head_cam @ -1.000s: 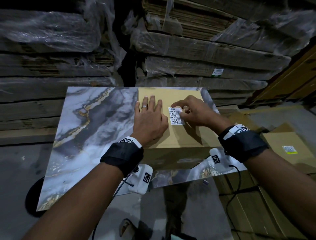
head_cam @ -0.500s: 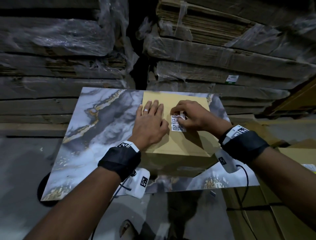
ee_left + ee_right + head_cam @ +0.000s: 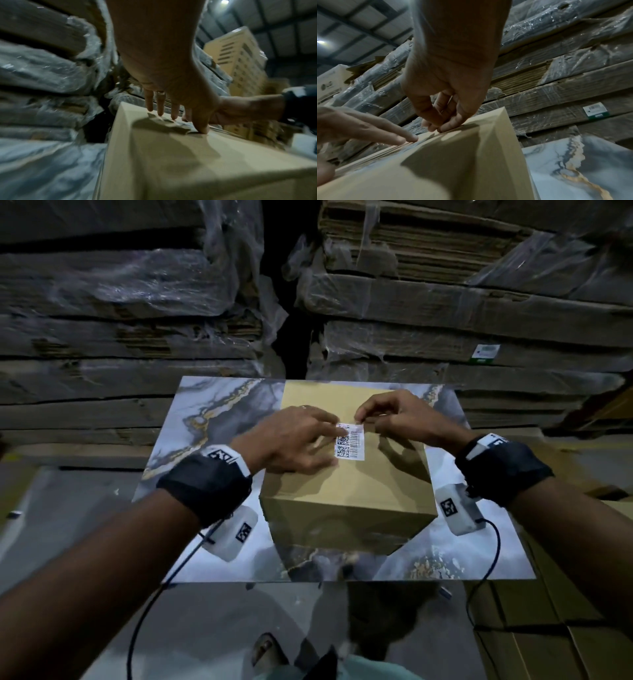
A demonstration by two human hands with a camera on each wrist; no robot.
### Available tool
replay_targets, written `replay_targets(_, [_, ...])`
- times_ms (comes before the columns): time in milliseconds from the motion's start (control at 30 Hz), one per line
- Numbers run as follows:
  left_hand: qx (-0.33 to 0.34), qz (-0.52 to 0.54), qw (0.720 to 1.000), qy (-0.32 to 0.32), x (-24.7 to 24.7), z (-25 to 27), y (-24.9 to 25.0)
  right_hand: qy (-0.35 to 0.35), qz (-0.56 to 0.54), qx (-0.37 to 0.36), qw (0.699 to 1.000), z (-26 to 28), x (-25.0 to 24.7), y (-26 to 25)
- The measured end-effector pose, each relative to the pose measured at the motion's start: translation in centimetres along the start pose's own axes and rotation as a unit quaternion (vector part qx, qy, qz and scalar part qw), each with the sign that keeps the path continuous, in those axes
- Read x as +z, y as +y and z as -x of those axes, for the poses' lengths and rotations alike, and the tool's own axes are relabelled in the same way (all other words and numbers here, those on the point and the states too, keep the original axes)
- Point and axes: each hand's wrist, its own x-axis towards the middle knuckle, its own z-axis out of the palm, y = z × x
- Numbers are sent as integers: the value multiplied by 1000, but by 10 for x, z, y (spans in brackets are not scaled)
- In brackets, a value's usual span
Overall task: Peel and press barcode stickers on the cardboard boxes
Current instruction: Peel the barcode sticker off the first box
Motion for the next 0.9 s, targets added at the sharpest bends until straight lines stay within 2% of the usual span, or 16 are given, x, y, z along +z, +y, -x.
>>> replay_targets(100, [85,-89,991,-57,-20,-15,7,20,-48,4,999,5,2,3])
replay_targets(200, [147,-149,975,-78,-27,-23,7,28,-70,1,997,6,4,9])
replay_targets(400, [251,-177,951,-33,-23,-30,-3,40,-104,-2,994,5,10,21])
replay_targets(667, [266,-188,945,25,-11,-26,-8,42,-104,9,994,3,12,21])
replay_targets(900, [251,-178,951,23,-5,-27,-10,38,-95,11,995,2,12,19])
